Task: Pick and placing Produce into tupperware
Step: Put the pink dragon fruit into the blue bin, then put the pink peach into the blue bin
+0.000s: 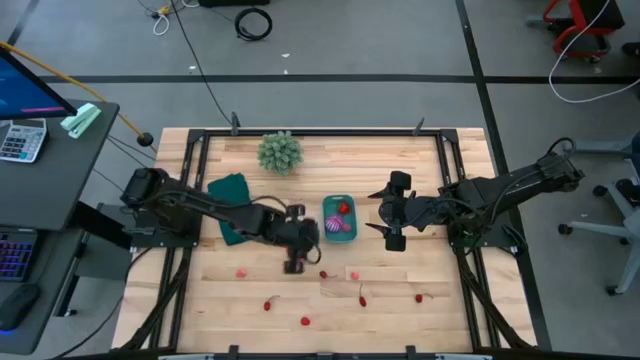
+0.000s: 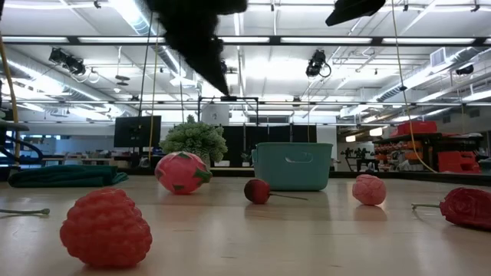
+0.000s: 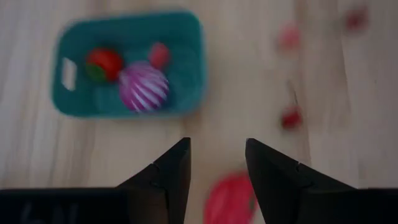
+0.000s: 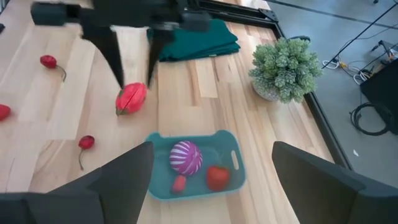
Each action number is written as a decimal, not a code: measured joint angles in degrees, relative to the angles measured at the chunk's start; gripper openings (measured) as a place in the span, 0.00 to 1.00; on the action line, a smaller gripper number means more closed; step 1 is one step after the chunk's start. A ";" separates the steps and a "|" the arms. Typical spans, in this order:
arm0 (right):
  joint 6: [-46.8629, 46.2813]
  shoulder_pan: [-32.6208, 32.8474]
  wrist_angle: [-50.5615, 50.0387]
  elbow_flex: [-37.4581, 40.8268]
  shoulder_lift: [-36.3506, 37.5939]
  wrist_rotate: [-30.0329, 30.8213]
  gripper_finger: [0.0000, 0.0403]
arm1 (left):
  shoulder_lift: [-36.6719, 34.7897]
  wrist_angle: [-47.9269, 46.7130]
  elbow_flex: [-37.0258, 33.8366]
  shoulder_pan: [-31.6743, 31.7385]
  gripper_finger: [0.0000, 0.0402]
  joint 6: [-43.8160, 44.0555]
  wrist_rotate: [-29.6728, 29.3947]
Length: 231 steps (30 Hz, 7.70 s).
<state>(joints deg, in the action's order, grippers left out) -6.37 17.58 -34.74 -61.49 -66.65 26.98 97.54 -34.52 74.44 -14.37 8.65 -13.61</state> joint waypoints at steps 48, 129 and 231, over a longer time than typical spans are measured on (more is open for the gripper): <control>-1.51 0.00 0.03 0.00 0.00 0.00 0.84 | 13.87 -3.39 -2.96 1.46 0.59 -4.70 8.03; -1.51 0.00 0.00 0.00 0.00 0.00 0.84 | 25.78 -4.18 24.50 7.28 0.69 -1.98 -2.67; -23.50 -0.13 -2.51 0.00 -0.20 0.00 0.84 | 21.13 -55.57 19.40 -41.92 0.34 115.55 -24.73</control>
<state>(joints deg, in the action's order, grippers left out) -29.87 17.45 -37.26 -61.49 -66.85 26.98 118.68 -90.09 93.84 -56.29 124.20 -38.34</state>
